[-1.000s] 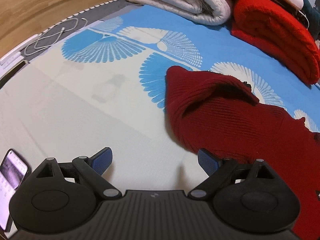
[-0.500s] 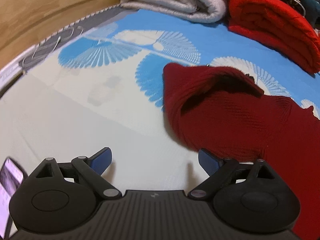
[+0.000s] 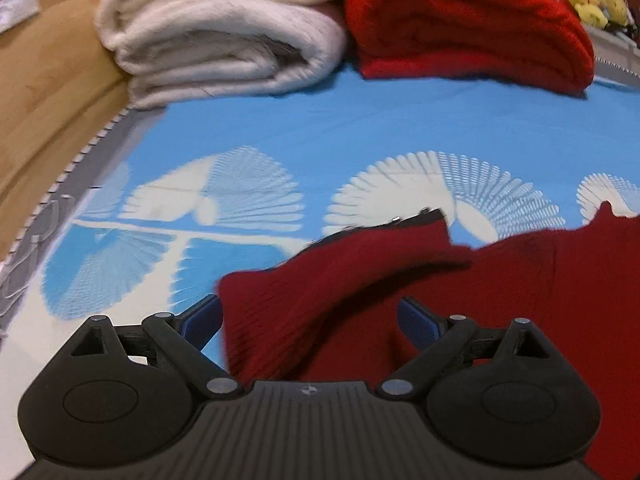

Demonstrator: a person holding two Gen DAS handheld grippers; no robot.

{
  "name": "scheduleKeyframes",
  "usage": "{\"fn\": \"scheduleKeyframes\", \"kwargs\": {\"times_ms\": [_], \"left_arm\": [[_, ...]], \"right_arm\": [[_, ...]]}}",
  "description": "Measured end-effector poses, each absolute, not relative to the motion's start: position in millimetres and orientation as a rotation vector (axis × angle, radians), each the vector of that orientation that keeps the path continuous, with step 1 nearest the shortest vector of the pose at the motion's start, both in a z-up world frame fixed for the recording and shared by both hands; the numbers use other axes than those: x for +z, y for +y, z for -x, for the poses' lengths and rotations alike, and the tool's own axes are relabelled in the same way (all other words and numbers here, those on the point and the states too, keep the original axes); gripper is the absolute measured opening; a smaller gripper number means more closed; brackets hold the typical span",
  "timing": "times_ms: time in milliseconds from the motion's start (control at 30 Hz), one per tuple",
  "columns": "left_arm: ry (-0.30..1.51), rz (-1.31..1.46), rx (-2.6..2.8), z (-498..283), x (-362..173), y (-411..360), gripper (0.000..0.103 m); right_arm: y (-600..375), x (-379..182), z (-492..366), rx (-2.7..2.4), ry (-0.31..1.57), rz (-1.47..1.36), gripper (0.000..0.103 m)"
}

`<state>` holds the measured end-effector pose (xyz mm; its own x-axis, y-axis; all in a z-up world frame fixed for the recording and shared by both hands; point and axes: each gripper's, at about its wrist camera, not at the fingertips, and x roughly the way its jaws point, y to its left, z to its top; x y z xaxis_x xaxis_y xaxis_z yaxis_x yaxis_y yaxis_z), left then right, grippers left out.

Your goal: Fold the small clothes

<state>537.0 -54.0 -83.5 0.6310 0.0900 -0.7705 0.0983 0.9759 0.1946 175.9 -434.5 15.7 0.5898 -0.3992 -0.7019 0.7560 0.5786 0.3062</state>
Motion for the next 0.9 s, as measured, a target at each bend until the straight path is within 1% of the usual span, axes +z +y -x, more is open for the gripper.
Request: {"fn": "scheduleKeyframes", "kwargs": {"times_ms": [100,133,167,200,233,300,400,533,633,733,800,833,900], "left_arm": [[0.931,-0.172,-0.017,-558,-104,-67,0.096],[0.928,-0.173,-0.008,-563,-112,-70,0.082],[0.919,-0.191,0.015,-566,-118,-72,0.039],[0.927,-0.210,0.042,-571,-124,-71,0.019],[0.939,-0.192,0.055,-572,-128,-65,0.013],[0.929,-0.047,0.050,-574,-124,-38,0.012],[0.885,0.187,0.111,-568,-103,20,0.012],[0.807,0.532,0.248,-543,-82,125,0.012],[0.838,0.763,0.381,-514,-104,198,0.012],[0.928,0.928,0.389,-488,-145,233,0.013],[0.860,1.030,0.363,-472,-158,239,0.014],[0.841,1.081,0.368,-467,-161,240,0.015],[0.822,1.136,0.364,-466,-161,241,0.030]], "right_arm": [[-411,-2,-195,-0.663,0.688,-0.633,0.096],[-409,-9,-202,-0.656,0.722,-0.590,0.096],[-408,-18,-208,-0.670,0.750,-0.527,0.096],[-406,-23,-209,-0.686,0.764,-0.477,0.095],[-410,-29,-215,-0.709,0.788,-0.428,0.094],[-422,-32,-217,-0.728,0.802,-0.415,0.094],[-426,-30,-207,-0.761,0.779,-0.462,0.093],[-436,-33,-200,-0.740,0.768,-0.528,0.093],[-438,-36,-202,-0.736,0.775,-0.525,0.093],[-436,-37,-203,-0.730,0.781,-0.515,0.093],[-434,-38,-205,-0.730,0.790,-0.505,0.093],[-433,-39,-205,-0.731,0.795,-0.501,0.093],[-432,-40,-206,-0.733,0.806,-0.497,0.093]]}}
